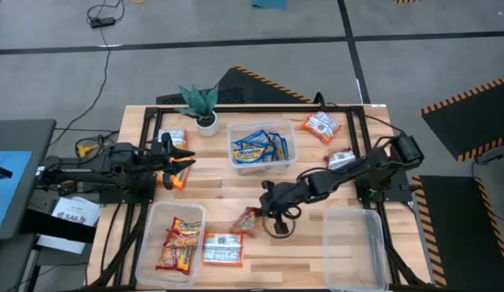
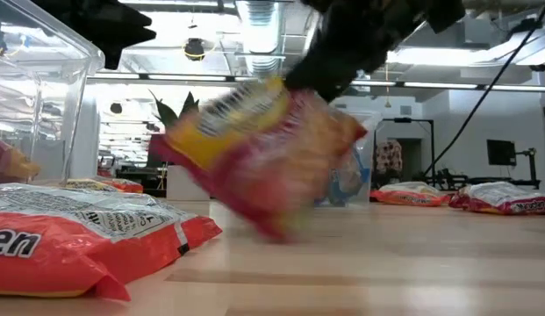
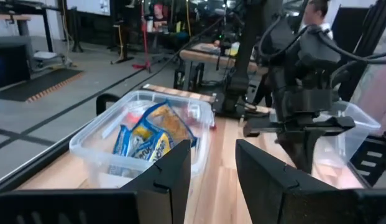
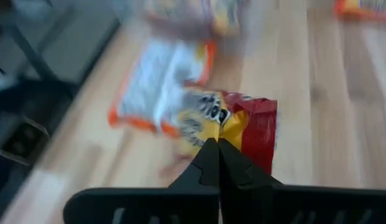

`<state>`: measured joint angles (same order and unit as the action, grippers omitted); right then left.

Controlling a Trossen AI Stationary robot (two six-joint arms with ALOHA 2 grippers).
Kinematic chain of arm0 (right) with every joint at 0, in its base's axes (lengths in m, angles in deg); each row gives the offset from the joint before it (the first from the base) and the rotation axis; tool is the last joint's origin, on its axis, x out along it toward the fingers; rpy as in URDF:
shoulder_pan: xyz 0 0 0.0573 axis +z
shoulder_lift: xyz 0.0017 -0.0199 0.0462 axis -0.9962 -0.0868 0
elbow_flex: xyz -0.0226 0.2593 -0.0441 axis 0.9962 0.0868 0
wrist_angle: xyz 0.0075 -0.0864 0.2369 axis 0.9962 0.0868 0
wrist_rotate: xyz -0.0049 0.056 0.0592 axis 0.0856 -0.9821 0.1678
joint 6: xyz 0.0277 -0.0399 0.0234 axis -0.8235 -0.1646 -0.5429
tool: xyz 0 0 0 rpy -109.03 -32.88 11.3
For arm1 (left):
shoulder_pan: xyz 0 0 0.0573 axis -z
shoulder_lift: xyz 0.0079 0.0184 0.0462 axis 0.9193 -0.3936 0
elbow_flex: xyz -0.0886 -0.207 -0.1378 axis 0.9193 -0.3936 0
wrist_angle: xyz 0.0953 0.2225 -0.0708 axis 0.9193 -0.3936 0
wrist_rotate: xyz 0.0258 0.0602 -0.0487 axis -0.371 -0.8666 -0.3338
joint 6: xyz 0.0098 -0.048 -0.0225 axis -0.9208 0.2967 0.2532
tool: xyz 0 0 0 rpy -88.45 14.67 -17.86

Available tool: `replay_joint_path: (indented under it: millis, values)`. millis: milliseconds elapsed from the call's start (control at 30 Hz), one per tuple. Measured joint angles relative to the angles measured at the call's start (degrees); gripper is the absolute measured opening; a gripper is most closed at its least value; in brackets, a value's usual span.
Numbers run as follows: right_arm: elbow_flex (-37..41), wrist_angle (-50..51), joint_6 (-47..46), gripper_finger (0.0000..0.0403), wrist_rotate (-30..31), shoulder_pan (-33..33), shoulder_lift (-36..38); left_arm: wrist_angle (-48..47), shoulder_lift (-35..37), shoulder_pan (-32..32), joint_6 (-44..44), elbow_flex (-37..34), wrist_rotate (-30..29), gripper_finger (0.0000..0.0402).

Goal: Sort Maruchan noodles
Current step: Put the bottom red noodle packet into the bottom left transparent bin

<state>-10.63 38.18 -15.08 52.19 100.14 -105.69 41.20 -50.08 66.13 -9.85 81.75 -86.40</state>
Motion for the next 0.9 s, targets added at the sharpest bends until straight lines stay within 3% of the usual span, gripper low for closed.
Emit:
replay_joint_path:
  millis: [233, 500, 700, 900]
  values:
    - [1.02, -15.97, 3.06, 0.0006, -0.08, -0.39, 1.4, 0.25, 0.41, 0.0, 0.04, 0.0, -0.09, 0.0114]
    - [-8.99, -17.69, 13.15, 0.0006, -0.57, -1.67, 0.94, 0.36, 0.41, 0.0, 0.02, 0.0, -0.59, 0.0114]
    - [-18.85, -18.0, 19.08, 0.0006, -1.99, -2.35, -4.66, 0.36, 0.41, 0.0, -0.57, 0.0, -2.07, 0.0114]
    - [-29.22, -18.02, 20.07, 0.0006, -7.27, -4.03, -14.47, 0.4, 0.41, 0.0, -0.59, 0.0, -2.34, 0.0114]
